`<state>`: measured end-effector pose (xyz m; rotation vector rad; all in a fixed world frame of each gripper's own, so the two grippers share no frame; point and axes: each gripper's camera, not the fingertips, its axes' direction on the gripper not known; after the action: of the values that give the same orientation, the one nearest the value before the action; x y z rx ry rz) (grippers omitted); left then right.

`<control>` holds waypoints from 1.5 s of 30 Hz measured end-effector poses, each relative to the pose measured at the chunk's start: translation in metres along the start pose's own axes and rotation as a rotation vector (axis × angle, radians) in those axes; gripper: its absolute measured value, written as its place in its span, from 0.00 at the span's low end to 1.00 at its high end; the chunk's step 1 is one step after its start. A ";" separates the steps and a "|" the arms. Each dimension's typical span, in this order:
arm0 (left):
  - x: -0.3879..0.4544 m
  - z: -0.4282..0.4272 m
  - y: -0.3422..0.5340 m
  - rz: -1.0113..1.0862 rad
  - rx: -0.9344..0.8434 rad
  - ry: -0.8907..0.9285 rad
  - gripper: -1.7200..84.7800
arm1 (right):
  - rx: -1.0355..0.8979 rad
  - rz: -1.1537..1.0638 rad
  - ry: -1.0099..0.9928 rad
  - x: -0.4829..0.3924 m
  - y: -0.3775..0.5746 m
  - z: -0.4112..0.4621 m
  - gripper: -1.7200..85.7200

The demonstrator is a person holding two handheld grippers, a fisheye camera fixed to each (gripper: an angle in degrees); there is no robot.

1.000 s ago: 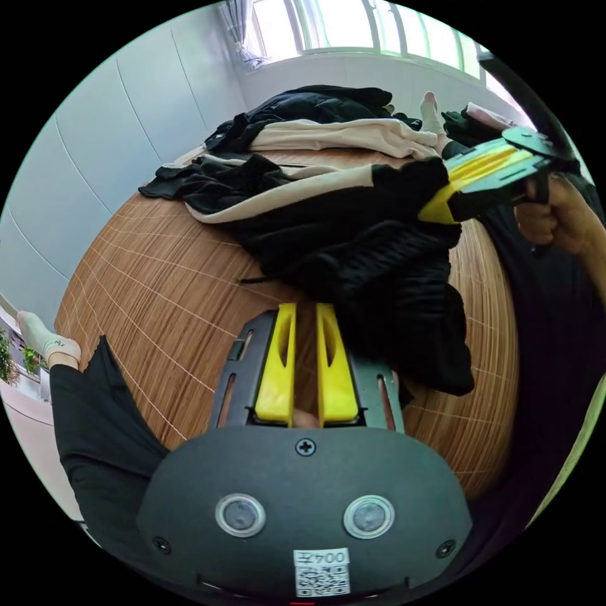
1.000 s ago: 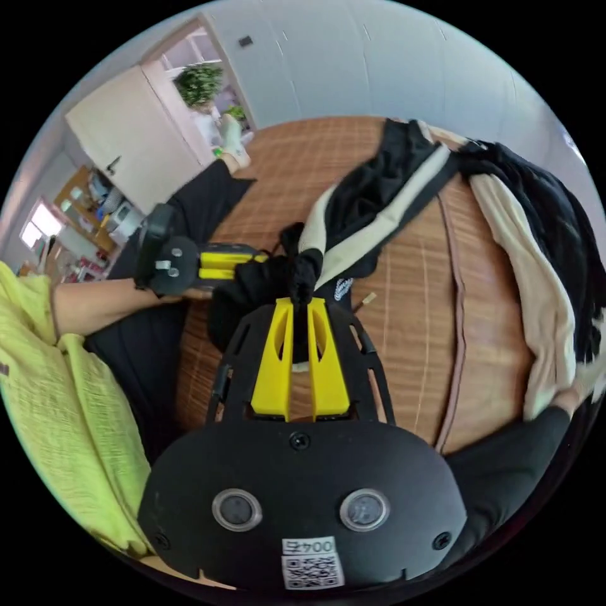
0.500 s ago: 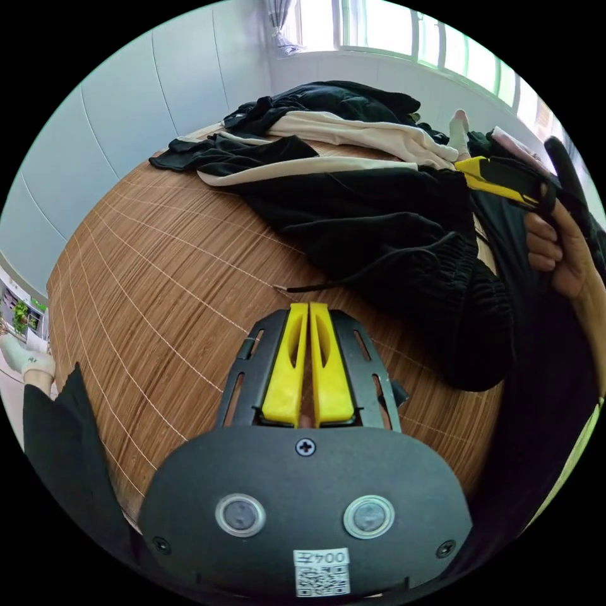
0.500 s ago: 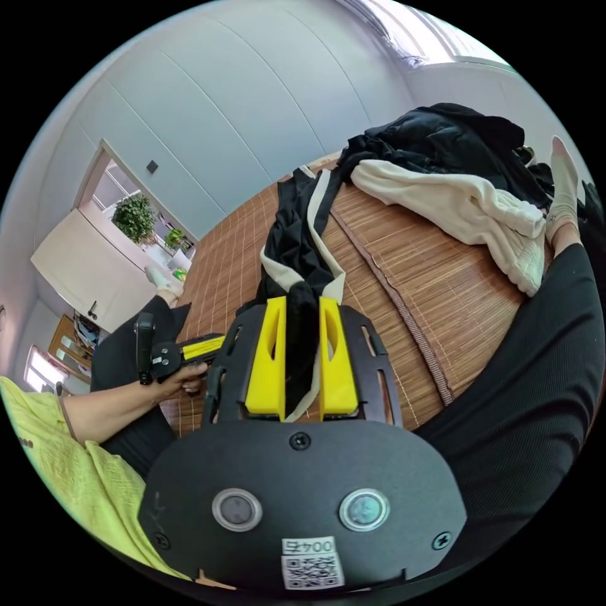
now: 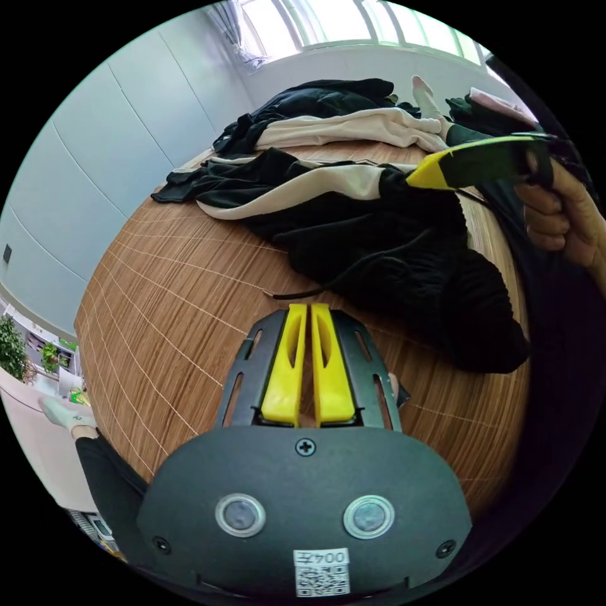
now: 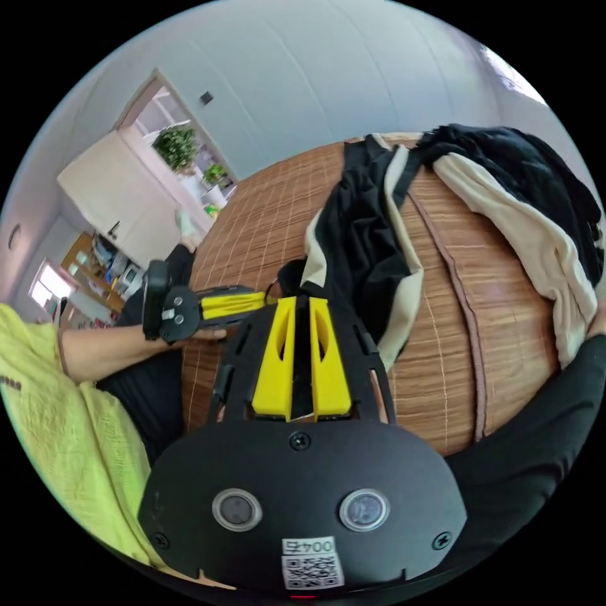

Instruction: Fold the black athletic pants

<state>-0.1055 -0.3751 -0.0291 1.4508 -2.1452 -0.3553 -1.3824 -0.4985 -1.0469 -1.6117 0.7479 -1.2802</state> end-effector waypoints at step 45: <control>-0.124 0.116 -0.132 -0.013 -0.417 -0.496 0.04 | -0.417 -0.343 -0.693 0.014 -0.057 0.070 0.08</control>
<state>-0.0310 -0.3215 -0.2234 1.2192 -2.2370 -1.1940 -1.3155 -0.4684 -0.9921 -2.4159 0.3111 -0.7057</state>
